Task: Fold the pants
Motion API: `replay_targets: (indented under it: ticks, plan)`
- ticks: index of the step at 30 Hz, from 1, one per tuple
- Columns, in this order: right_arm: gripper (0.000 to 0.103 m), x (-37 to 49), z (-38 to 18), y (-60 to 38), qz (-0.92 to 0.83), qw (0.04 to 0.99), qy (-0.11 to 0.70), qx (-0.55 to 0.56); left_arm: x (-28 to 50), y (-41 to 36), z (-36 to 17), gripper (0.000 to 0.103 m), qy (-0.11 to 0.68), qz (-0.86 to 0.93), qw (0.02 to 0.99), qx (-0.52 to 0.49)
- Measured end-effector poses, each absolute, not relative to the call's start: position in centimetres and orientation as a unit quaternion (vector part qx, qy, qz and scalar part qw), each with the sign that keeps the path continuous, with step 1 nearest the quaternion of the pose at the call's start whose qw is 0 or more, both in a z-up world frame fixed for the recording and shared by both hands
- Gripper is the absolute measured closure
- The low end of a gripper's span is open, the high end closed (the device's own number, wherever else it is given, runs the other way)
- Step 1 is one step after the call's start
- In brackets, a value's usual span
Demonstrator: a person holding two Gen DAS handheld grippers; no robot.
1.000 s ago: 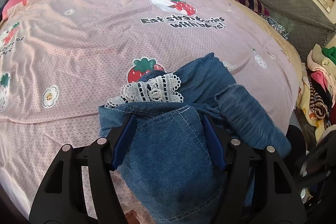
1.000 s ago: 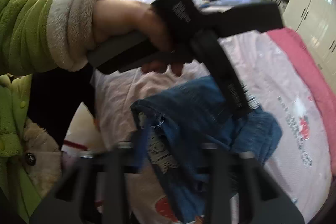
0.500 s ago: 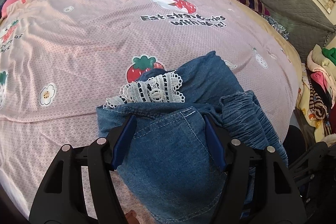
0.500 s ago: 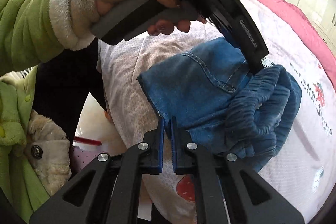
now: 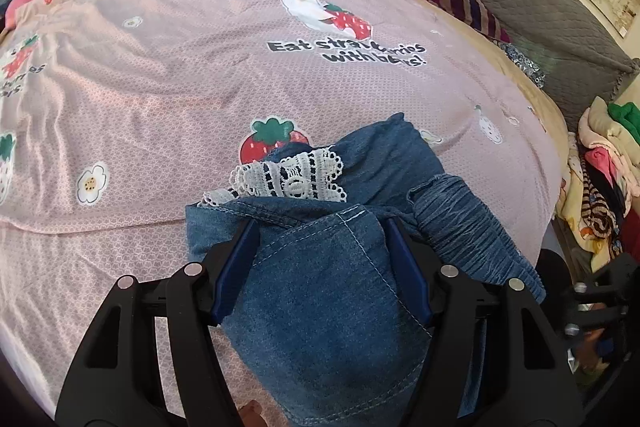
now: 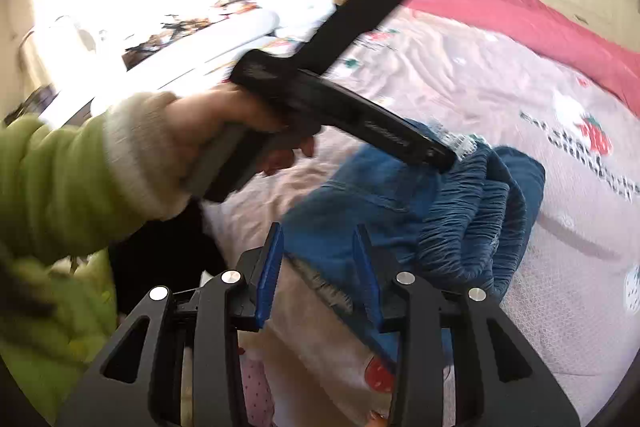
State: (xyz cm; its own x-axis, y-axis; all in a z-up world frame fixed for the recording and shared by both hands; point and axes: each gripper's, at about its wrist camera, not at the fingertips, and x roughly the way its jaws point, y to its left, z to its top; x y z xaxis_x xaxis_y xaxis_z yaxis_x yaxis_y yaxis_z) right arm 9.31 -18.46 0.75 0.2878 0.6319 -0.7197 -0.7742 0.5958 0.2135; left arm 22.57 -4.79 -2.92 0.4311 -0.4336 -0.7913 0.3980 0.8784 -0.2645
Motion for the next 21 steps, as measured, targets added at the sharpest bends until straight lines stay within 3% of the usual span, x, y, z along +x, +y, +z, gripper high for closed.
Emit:
replay_targets:
  ticks: [4,10,11,13,21]
  plan:
    - [0.069,10.7,-2.1,-19.0,0.408,0.788,0.455,-0.072,22.6,-4.9,-3.2,0.045,0.474,-0.245,0.845,-0.017]
    - [0.068,10.1,-2.2,-19.8,0.395,0.794,0.458,-0.062,22.6,-5.0,-3.4,0.045,0.474,-0.243,0.846,-0.013]
    - [0.066,9.8,-1.5,-19.9,0.394,0.797,0.453,-0.069,22.5,-4.9,-3.2,0.045,0.471,-0.242,0.848,-0.012]
    - [0.038,8.8,0.2,-20.3,0.387,0.812,0.429,-0.079,21.8,-4.6,-2.2,0.042,0.462,-0.237,0.855,-0.01]
    - [0.033,8.8,3.9,-23.4,0.337,0.856,0.387,-0.06,18.1,-3.8,1.5,0.033,0.412,-0.213,0.886,0.022]
